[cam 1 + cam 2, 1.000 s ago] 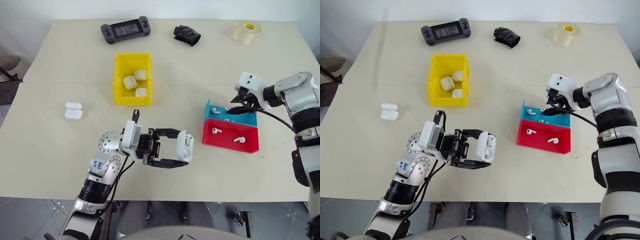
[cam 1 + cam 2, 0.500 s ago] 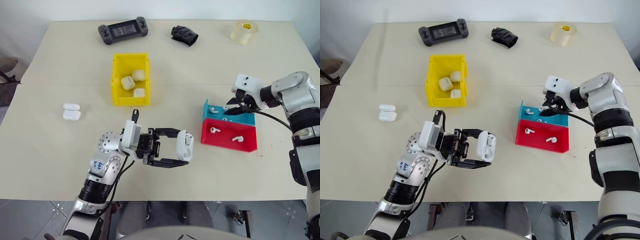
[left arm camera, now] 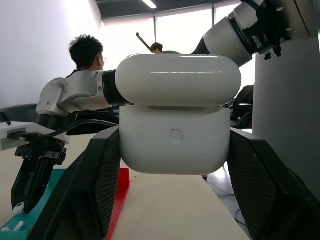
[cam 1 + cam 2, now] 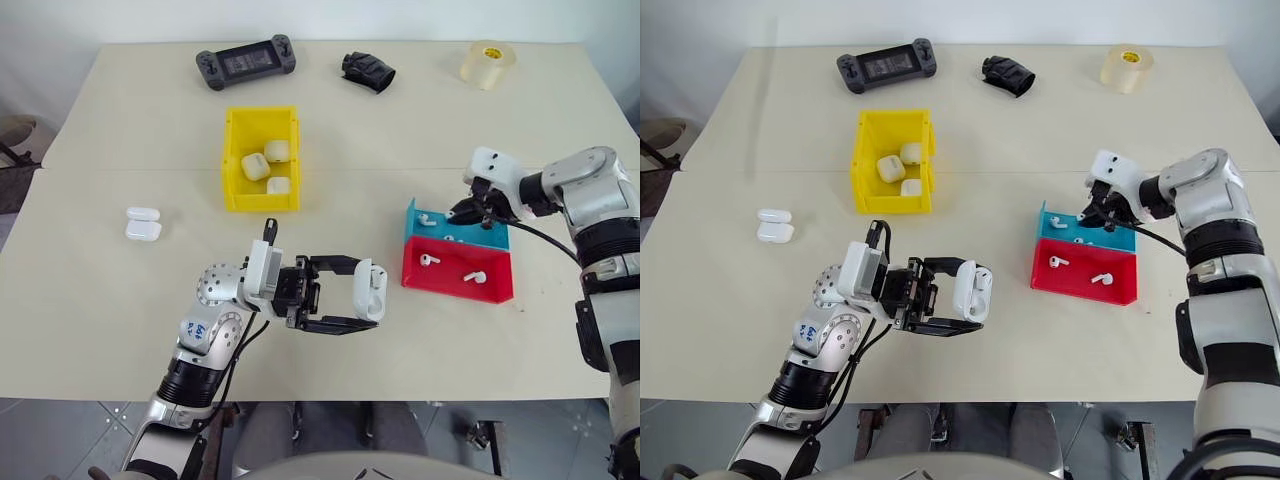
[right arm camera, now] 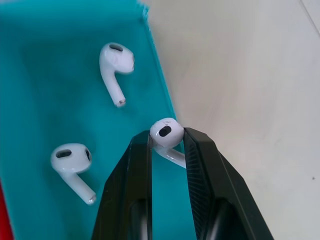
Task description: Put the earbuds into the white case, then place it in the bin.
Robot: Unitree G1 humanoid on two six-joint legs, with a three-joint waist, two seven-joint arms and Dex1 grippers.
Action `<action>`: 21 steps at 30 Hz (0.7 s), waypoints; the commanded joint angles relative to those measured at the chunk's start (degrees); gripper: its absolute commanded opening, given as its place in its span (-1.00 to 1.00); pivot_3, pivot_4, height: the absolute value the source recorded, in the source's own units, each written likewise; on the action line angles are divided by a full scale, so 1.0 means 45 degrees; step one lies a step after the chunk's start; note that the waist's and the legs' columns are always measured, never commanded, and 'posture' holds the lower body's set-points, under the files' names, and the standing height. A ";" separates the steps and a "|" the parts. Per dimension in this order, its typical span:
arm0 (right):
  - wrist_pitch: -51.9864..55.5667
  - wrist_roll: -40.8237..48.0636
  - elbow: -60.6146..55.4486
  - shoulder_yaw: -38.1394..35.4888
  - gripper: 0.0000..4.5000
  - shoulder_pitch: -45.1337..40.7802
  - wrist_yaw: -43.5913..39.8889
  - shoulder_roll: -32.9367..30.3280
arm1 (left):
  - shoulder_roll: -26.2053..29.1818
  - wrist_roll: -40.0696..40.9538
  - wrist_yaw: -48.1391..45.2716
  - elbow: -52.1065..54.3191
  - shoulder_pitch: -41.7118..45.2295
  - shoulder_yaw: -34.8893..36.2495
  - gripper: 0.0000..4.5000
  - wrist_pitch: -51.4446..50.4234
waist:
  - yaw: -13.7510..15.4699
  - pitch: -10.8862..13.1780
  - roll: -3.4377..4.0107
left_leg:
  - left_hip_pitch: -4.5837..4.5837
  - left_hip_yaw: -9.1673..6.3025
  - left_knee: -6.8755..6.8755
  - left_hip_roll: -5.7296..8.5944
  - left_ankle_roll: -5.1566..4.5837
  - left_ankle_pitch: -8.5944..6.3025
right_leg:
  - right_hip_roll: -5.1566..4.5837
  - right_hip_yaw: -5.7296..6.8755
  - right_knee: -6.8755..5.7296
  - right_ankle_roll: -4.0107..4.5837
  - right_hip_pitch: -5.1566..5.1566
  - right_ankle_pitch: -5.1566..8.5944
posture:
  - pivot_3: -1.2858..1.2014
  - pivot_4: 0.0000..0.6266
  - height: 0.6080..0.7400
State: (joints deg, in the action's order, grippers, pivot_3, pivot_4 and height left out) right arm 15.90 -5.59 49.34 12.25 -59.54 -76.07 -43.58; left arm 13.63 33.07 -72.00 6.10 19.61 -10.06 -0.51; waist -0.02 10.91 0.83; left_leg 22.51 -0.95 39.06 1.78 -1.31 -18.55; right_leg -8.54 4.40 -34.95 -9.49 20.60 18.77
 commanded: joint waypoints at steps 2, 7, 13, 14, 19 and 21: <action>0.3719 0.2162 -0.3821 -0.1848 -0.76 0.0897 -0.0814 -0.0986 | -0.0054 0.0179 0.0215 0.0216 0.0171 0.0250 0.24 0.0062 | 0.0041 0.0000 0.0002 | 0.0007 -0.0001 -0.0001 -0.0001 0.0000 0.0000 | 0.0000 0.0001 -0.0001 0.0000 0.0006 0.0000 | 0.03 -0.52 1.00; 1.0684 0.5732 -0.9668 -0.5276 -0.76 0.3237 0.0260 -0.1321 | -0.0242 0.0182 0.0325 -0.0596 0.0795 0.0478 0.24 0.0035 | 0.0258 0.0000 0.0001 | 0.0021 -0.0009 0.0001 -0.0001 -0.0001 -0.0001 | -0.0003 0.0006 0.0007 0.0000 0.0009 0.0000 | 0.03 -0.52 1.00; 1.6746 0.8422 -1.4467 -0.9849 -0.76 0.4707 0.2936 0.1074 | -0.0577 0.0025 0.0217 -0.1631 0.1644 0.0579 0.24 0.0205 | 0.0339 0.0000 0.0000 | 0.0020 -0.0010 0.0016 0.0002 0.0000 -0.0001 | -0.0009 -0.0002 -0.0009 0.0004 0.0006 -0.0003 | 0.03 -0.52 1.00; 1.6958 0.8899 -1.4907 -1.0336 -0.76 0.4920 0.3403 0.1478 | -0.0599 0.0031 0.0180 -0.1728 0.1727 0.0596 0.24 0.0198 | 0.0339 -0.0001 0.0001 | 0.0022 -0.0012 0.0013 0.0002 0.0001 -0.0001 | -0.0007 -0.0001 -0.0010 0.0004 0.0010 -0.0002 | 0.03 -0.52 1.00; 1.7021 1.3609 -1.7210 -1.3438 -0.76 0.6824 0.7424 0.4929 | -0.0884 -0.0197 0.0017 -0.2586 0.2394 0.0544 0.24 0.0456 | 0.0346 -0.0003 -0.0004 | 0.0021 -0.0016 0.0003 0.0022 0.0000 -0.0001 | -0.0013 -0.0003 -0.0036 0.0003 0.0018 -0.0002 | 0.03 -0.52 1.00; 1.7021 1.5398 -1.7630 -1.4141 -0.76 0.7105 0.9155 0.5921 | -0.0950 -0.0360 0.0015 -0.2844 0.2568 0.0545 0.24 0.0639 | 0.0313 -0.0004 -0.0003 | 0.0020 -0.0008 0.0002 0.0034 0.0000 -0.0001 | -0.0013 -0.0011 -0.0038 0.0001 0.0024 -0.0003 | 0.03 -0.52 1.00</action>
State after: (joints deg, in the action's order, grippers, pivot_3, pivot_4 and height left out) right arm 92.22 56.07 -26.57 -48.02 -27.38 -40.54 -17.50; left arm 9.87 32.04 -71.65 -6.87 30.30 -7.82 0.95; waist 1.39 10.90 0.81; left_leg 22.60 -0.97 39.08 1.99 -1.31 -18.55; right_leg -8.60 4.34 -35.19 -9.49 20.74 18.75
